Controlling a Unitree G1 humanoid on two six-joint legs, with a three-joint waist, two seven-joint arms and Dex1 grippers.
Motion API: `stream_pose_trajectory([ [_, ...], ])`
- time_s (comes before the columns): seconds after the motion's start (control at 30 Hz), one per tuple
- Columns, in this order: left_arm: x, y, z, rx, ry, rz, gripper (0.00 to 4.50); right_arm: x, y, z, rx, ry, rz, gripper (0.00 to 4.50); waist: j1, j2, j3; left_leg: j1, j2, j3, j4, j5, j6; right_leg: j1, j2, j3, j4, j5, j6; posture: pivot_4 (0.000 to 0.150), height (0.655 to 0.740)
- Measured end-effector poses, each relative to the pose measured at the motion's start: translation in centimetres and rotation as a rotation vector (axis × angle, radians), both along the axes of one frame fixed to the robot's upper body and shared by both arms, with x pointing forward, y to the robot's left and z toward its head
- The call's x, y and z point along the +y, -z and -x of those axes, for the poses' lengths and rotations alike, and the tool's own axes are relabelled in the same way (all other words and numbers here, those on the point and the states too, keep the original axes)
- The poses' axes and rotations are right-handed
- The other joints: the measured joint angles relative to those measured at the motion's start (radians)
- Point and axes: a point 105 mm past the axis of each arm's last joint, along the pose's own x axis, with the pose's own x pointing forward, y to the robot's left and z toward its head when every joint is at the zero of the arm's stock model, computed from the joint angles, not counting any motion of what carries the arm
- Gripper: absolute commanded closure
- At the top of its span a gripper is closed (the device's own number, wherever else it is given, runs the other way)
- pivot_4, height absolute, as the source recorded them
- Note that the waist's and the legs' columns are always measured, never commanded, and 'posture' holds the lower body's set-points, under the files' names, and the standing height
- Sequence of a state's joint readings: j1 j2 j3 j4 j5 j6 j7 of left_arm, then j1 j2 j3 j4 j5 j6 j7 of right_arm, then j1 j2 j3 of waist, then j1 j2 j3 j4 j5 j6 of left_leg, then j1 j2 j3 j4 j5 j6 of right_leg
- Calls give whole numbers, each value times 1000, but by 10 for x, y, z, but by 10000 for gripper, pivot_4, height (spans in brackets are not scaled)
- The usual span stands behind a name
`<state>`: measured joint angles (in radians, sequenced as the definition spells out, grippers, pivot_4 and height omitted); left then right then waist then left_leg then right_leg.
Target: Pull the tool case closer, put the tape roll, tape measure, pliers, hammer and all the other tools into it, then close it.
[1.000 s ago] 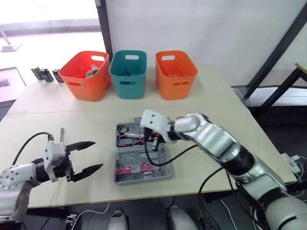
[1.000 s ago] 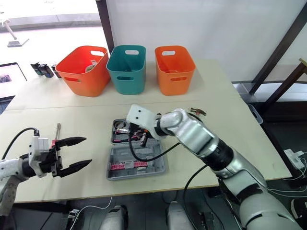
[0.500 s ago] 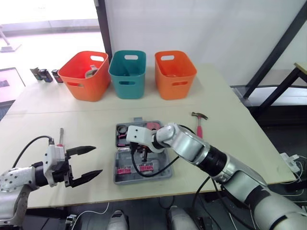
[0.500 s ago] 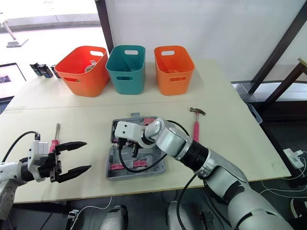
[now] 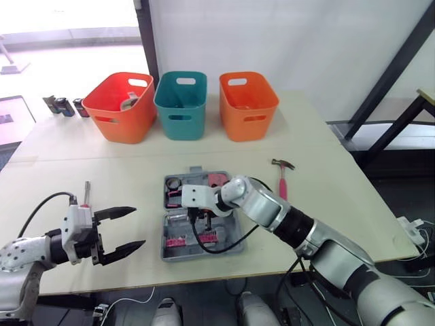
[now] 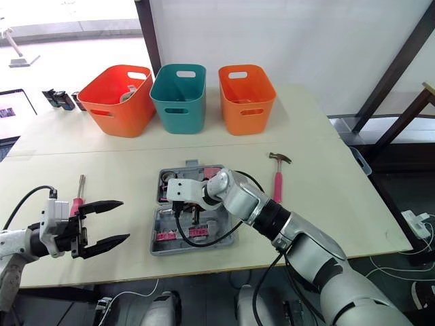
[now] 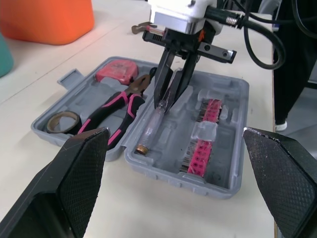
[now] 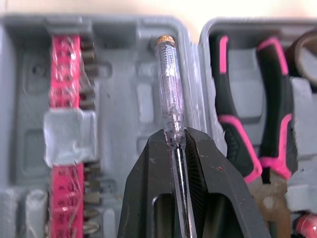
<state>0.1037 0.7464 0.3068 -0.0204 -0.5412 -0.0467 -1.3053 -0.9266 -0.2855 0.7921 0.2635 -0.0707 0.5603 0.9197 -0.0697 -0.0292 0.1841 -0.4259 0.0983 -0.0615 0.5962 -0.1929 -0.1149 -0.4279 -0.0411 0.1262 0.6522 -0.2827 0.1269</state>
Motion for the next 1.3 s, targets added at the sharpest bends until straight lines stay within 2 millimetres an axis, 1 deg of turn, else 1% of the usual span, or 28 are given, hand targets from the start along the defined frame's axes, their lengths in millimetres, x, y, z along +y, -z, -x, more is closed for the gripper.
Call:
stream_pose_trajectory([
  [0.23, 0, 0, 0, 0, -1, 0, 0, 2, 5, -1, -5, -3, 35, 44780, 0, 0, 0, 0, 0, 0, 0, 0, 0, 0, 0, 0, 0, 0, 0, 1500, 7400],
  [0.5, 0, 0, 0, -1, -5, 0, 0, 8, 6, -1, -22, -3, 50, 44780, -3, 0, 0, 1, 0, 0, 0, 0, 0, 0, 1, 0, 1, 0, 0, 1500, 7400],
  [0.7, 0, 0, 0, -1, -6, 0, 0, 8, 6, -1, -23, 2, 55, 44780, -2, 0, 0, 1, 0, 0, 0, 0, 0, 0, 1, 0, 2, 0, 0, 1500, 7400],
  [0.77, 0, 0, 0, -2, -5, 0, 0, 8, 6, -1, -22, 4, 53, 35235, -2, 0, 0, 1, 0, 0, 0, 0, 0, 0, 1, 0, 2, 0, 0, 1500, 7400],
  [0.8, 0, 0, 0, -2, -5, 0, 0, 8, 6, -1, -18, 3, 52, 33171, -2, 0, 0, 1, 0, 0, 0, 0, 0, 0, 1, 0, 2, 0, 0, 1500, 7400],
  [0.83, 0, 0, -1, -3, -5, 0, 0, 8, 7, 0, -14, 4, 49, 26762, -2, 0, 0, 1, 0, 0, 0, 0, 0, 0, 1, 0, 2, 0, 0, 1500, 7400],
  [0.9, 0, 0, -1, -3, -5, 1, 0, 10, 6, 1, -9, 2, 43, 17357, -1, 0, 0, 1, 0, 0, 0, 0, -1, 0, 1, 0, 2, 0, -1, 1500, 7400],
  [0.93, 0, 0, -1, -3, -5, 2, 0, 10, 5, 1, -8, 4, 39, 13425, -1, 0, 0, 1, 0, 0, 0, 1, -1, 0, 1, 0, 2, 0, -1, 1500, 7400],
  [1.1, 0, 0, -2, -5, -13, 6, 0, 5, -10, -6, -22, 55, -10, 13425, 1, 0, 0, 1, 0, 0, 0, 1, -2, 0, 0, 0, 1, 0, -1, 1500, 7400],
  [1.3, -3, -2, -4, -13, -9, 8, 0, 7, -22, -6, -16, 70, -61, 13425, -1, 0, 0, 1, 0, 0, -1, 1, -2, 0, 1, 0, 1, 0, 0, 1500, 7400],
])
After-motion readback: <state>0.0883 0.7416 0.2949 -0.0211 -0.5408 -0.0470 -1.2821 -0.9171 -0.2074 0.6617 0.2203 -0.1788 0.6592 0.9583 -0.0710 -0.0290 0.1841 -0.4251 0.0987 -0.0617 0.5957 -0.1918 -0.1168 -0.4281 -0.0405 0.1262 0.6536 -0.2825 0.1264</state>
